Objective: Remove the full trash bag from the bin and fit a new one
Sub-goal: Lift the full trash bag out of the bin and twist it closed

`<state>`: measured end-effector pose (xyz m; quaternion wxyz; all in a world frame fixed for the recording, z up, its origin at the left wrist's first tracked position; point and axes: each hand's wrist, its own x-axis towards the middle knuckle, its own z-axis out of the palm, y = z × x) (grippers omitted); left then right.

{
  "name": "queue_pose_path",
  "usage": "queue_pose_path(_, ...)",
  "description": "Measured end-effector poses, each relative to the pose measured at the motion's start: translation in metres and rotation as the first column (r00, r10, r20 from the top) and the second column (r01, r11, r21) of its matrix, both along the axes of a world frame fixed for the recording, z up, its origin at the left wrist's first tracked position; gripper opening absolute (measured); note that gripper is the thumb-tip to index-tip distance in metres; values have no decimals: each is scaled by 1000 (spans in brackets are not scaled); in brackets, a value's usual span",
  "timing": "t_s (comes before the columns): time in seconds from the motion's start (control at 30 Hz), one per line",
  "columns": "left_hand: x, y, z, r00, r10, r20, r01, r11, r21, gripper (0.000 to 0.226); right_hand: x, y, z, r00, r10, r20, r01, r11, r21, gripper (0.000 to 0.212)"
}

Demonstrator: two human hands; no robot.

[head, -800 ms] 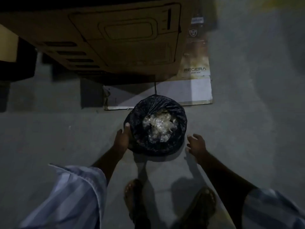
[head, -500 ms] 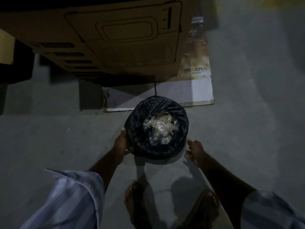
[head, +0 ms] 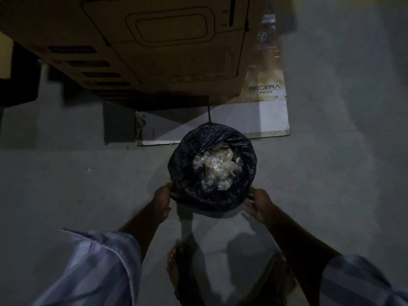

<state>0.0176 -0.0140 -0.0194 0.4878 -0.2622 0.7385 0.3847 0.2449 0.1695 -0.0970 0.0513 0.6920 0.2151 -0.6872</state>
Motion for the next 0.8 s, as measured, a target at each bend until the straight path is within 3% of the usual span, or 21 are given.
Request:
queue_pose_path(0.07, -3, -4, -2, 998, -7, 65, 4, 999, 39, 40, -4, -2, 6, 1000, -8, -3, 8, 1000, -13, 53)
queue_pose_path(0.13, -6, -6, -4, 994, -16, 113, 7, 997, 83, 32, -7, -2, 13, 1000, -22, -21, 22, 999, -24, 18)
queue_pose_path(0.3, -12, -4, 4, 997, 9, 75, -18, 993, 114, 51, -5, 4, 25, 1000, -21, 9, 21, 1000, -7, 7)
queue_pose_path(0.4, -22, -7, 7, 996, 81, 43, -87, 982, 170, 48, 1, 10, 33, 994, -112, 9, 112, 994, 12, 14)
queue_pose_path(0.5, -33, -10, 5, 986, 168, 9, -165, 960, 227, 58, 3, 17, 49, 976, -212, -59, 212, 977, -2, 4)
queue_pose_path(0.67, -45, -8, 15, 994, 69, -80, -48, 970, 239, 54, 8, 29, 61, 904, -381, -195, 375, 925, -69, 23)
queue_pose_path(0.8, -57, -4, 31, 992, 110, -57, -85, 939, 332, 46, 3, 36, 71, 913, -252, -320, 239, 968, -80, 45)
